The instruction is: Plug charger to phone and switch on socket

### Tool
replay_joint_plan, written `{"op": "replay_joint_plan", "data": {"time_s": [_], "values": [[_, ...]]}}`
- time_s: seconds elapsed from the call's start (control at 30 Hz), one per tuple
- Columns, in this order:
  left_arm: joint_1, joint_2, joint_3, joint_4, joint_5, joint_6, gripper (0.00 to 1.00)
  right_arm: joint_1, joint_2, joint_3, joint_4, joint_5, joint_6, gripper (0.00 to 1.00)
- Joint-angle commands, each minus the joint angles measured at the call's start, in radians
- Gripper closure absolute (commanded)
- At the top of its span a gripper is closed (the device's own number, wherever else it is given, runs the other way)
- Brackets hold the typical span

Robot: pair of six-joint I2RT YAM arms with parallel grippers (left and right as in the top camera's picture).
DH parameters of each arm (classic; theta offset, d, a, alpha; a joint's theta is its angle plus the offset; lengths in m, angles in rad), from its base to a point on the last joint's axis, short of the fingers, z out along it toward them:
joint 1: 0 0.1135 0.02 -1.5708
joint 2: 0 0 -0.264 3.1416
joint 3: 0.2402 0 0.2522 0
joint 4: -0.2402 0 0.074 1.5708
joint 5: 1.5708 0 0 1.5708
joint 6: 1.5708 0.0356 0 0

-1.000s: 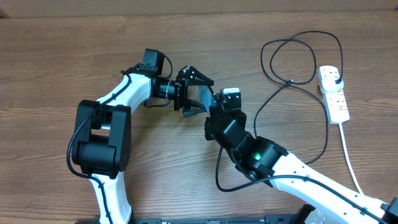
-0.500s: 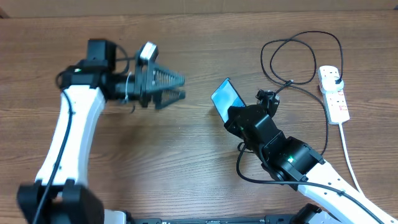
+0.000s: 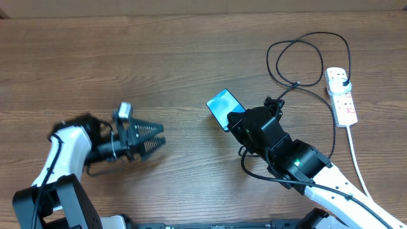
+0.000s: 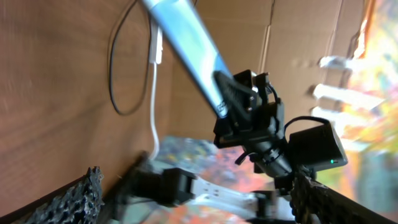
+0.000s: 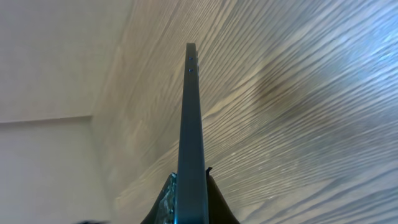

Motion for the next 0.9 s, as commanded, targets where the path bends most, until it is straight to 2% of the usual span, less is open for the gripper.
{"op": "replay_joint_plan", "data": {"time_s": [0.0,0.13,0.2,0.3,0.33,0.37,0.43,0.57,0.67,0.8,0.87], "values": [[-0.007,0.010,-0.082,0.051,0.099,-0.164,0.00,-0.002,-0.019,0.008,0.034,-0.071,0.051,0.96],[-0.007,0.010,-0.090,0.071,0.098,-0.276,0.00,-0.002,0.000,0.008,0.079,-0.163,0.051,0.96],[-0.007,0.010,-0.090,0.133,0.098,-0.372,0.00,-0.002,0.015,0.008,0.090,-0.177,0.051,0.96],[-0.007,0.010,-0.090,0.314,0.085,-0.583,0.00,-0.002,0.056,0.008,0.106,-0.197,0.051,0.96],[-0.007,0.010,-0.090,0.426,0.002,-0.762,0.00,-0.002,0.077,0.008,0.124,-0.216,0.051,0.96],[-0.011,0.010,-0.090,0.476,-0.077,-0.886,0.00,-0.002,0.087,0.008,0.136,-0.225,0.051,0.96],[-0.045,0.010,-0.090,0.543,-0.154,-1.066,0.00,-0.002,0.112,0.008,0.167,-0.244,0.051,0.96],[-0.153,0.010,-0.090,0.748,-0.140,-1.244,0.00,-0.002,0.134,0.008,0.188,-0.252,0.051,0.96],[-0.237,0.010,-0.090,0.919,-0.166,-1.423,0.00,-0.002,0.134,0.008,0.192,-0.295,0.053,0.96],[-0.301,0.010,-0.090,1.091,-0.216,-1.603,0.01,-0.002,0.134,0.008,0.190,-0.415,0.186,0.96],[-0.325,0.010,-0.090,1.179,-0.233,-1.693,0.06,-0.002,0.134,0.008,0.189,-0.462,0.249,0.96]]}}
